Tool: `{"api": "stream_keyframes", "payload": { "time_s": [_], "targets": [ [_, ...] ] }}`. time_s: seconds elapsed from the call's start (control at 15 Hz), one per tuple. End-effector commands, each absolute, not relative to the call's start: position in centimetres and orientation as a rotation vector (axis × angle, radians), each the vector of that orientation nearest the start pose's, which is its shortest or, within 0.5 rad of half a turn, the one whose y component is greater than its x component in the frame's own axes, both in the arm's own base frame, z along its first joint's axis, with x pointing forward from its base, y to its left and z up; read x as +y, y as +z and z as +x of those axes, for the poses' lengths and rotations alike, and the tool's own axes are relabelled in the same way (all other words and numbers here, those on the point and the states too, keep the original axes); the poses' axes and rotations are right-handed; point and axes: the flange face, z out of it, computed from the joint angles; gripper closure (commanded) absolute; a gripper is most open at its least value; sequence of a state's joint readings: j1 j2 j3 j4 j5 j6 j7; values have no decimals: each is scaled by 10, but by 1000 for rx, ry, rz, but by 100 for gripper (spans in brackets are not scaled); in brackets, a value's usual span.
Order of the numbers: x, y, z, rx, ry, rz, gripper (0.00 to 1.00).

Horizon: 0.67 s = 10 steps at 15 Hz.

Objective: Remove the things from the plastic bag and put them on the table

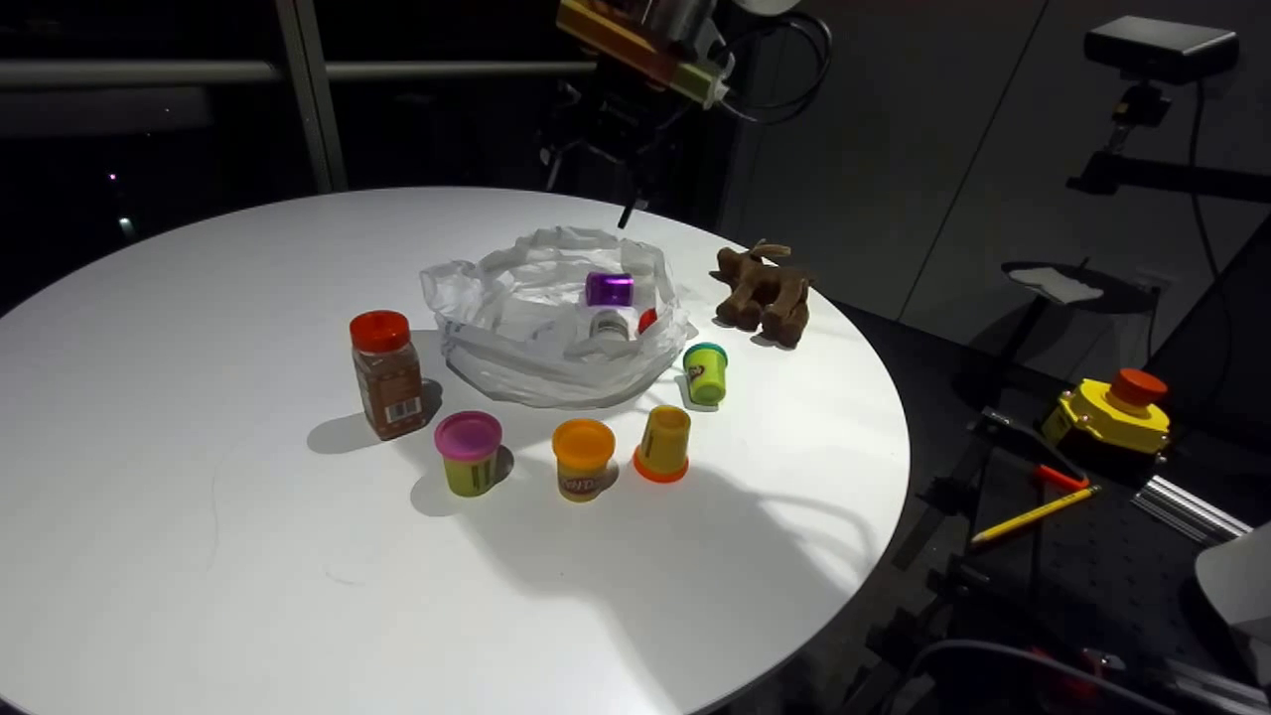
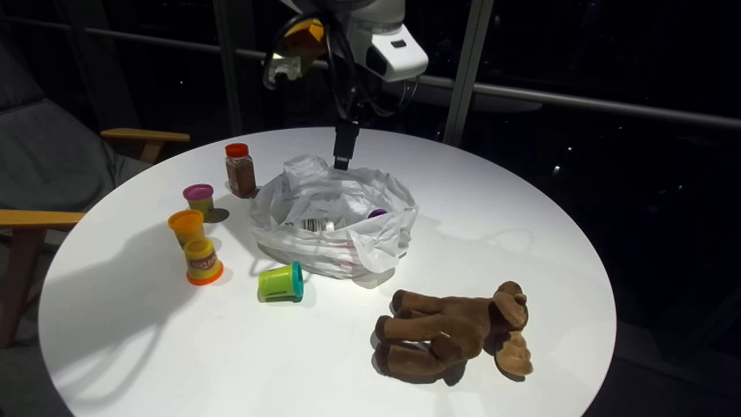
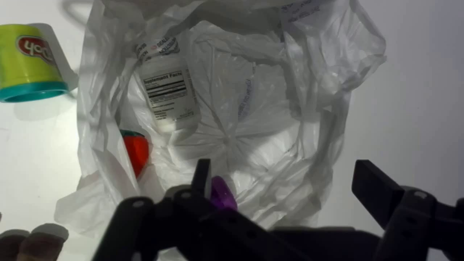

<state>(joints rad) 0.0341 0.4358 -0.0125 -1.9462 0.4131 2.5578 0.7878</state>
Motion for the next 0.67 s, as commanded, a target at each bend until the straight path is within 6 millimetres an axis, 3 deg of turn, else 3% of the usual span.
{"api": "stream_keyframes", "payload": {
  "time_s": [0.0,0.33,0.6],
  "targets": [
    [3,235,656,1643,52,-2405,0],
    [-3,198,657,1799,201,-2347,0],
    [-17,188,667,1909,184,-2283,0]
  ]
}}
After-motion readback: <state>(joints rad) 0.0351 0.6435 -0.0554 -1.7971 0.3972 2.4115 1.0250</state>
